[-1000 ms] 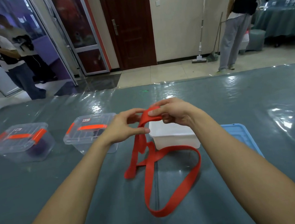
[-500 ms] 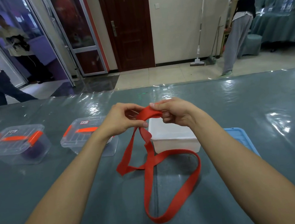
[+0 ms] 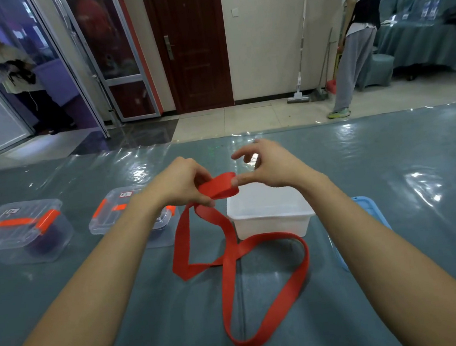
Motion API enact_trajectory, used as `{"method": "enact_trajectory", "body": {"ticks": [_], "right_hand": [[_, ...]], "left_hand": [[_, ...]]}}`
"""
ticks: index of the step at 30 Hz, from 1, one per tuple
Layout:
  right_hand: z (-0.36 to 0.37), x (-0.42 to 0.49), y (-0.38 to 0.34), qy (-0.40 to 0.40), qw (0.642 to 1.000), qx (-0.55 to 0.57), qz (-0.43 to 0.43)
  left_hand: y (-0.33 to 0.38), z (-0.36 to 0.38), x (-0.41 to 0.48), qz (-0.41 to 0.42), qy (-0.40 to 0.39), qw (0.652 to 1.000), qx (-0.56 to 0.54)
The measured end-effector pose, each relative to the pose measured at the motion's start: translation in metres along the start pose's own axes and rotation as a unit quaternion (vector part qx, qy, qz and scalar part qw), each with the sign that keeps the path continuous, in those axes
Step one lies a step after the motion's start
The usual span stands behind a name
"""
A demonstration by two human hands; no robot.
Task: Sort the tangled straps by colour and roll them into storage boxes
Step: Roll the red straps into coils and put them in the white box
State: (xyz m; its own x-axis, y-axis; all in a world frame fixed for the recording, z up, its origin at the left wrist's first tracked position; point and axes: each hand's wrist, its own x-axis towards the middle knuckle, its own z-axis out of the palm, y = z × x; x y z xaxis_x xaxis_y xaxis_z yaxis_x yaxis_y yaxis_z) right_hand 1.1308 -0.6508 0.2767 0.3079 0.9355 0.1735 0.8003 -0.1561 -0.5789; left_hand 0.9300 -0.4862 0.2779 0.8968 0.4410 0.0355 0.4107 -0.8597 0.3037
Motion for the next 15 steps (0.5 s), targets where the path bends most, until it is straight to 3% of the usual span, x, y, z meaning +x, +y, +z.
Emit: {"method": "enact_trajectory", "body": {"ticks": [3,7,10,15], "right_hand": [[0.01,0.003,-0.014,-0.052,0.989,-0.133,-0.044],[0.035,0.006,-0.014,-0.102,0.986,-0.13,-0.022],[0.046,0.004,-0.003,-0.1,0.993,-0.065,-0.006],[0.053,-0.006,0.008,-0.081,0.985,0.151,0.014]], "left_hand": [[0.009,-0.006,0.004,0.009,-0.022,0.994,0.104],[0.02,-0.01,0.011,0.032,-0.03,0.994,0.099],[0.022,-0.009,0.01,0.045,-0.014,0.998,0.045],[0.016,-0.009,0.006,0.029,0.008,0.995,-0.094]]}}
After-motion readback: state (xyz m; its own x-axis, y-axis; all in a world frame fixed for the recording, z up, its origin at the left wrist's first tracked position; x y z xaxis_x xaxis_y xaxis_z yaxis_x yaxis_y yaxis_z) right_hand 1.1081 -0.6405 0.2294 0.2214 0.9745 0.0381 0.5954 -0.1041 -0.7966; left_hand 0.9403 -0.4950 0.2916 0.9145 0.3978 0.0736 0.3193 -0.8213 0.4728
